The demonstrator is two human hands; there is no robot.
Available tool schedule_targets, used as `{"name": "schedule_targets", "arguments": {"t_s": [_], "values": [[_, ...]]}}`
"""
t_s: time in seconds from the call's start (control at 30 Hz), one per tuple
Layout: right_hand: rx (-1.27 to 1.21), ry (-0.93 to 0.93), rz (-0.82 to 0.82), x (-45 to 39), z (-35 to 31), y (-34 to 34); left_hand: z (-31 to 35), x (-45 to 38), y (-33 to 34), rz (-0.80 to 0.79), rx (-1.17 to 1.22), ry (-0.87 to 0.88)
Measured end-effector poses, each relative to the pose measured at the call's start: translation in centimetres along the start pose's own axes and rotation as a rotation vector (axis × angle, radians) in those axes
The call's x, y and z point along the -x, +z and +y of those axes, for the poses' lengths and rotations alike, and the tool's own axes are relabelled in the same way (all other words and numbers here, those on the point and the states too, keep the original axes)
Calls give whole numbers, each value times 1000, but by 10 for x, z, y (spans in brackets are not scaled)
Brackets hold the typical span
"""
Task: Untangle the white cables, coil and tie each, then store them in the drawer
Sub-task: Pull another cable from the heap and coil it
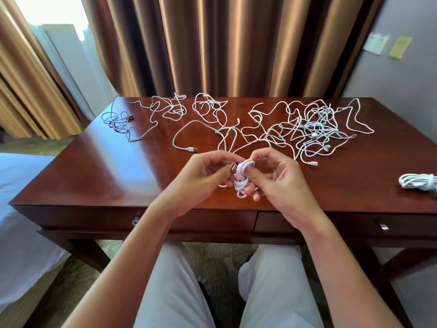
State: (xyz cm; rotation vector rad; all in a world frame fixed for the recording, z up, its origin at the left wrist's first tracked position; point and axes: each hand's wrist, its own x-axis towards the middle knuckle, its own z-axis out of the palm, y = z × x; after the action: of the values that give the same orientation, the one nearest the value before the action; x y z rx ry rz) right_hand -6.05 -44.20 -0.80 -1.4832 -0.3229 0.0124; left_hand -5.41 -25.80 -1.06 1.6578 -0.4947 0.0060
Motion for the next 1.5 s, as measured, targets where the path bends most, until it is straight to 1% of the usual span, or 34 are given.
{"name": "schedule_targets", "arguments": {"t_s": [0.1,0.2,0.3,0.37,0.47,0.53,0.57,0.63,0.7,0.73,0.8,0.93,1.1,1.17,1.23,1.33,1.37,1.43,1.5], "values": [[-67,65,-3,1,0,-6,-1,-11,-1,-65,39,-83],[-186,167,25,0,0,-15,-2,-19,9,-52,50,-120],[-298,221,105,-1,0,-28,-2,-28,27,21,54,-123],[-321,212,168,0,2,-37,-1,-35,38,74,42,-130],[-390,183,234,2,7,-50,-2,-48,57,154,92,-160],[-406,166,315,4,11,-60,-4,-56,71,193,104,-173],[-389,158,357,5,11,-66,-5,-61,77,216,100,-179],[-227,140,400,9,12,-81,-9,-71,91,270,98,-197],[-23,111,384,13,12,-96,-11,-82,105,305,130,-226],[35,93,369,15,12,-103,-11,-87,112,308,148,-233],[88,59,383,16,15,-120,-12,-98,130,278,169,-239],[227,-8,501,12,21,-158,-17,-116,164,198,172,-224],[295,-11,539,19,20,-208,-25,-139,198,54,172,-234],[331,2,523,23,20,-230,-31,-150,215,28,79,-215],[410,23,533,26,21,-255,-39,-164,237,15,-66,-181],[520,41,576,31,22,-286,-47,-186,270,-22,-332,-53],[548,38,600,31,22,-296,-47,-193,280,-33,-389,-10],[610,29,652,27,21,-318,-47,-207,298,-43,-423,44],[723,22,669,17,21,-341,-47,-223,312,-43,-426,63]]}}
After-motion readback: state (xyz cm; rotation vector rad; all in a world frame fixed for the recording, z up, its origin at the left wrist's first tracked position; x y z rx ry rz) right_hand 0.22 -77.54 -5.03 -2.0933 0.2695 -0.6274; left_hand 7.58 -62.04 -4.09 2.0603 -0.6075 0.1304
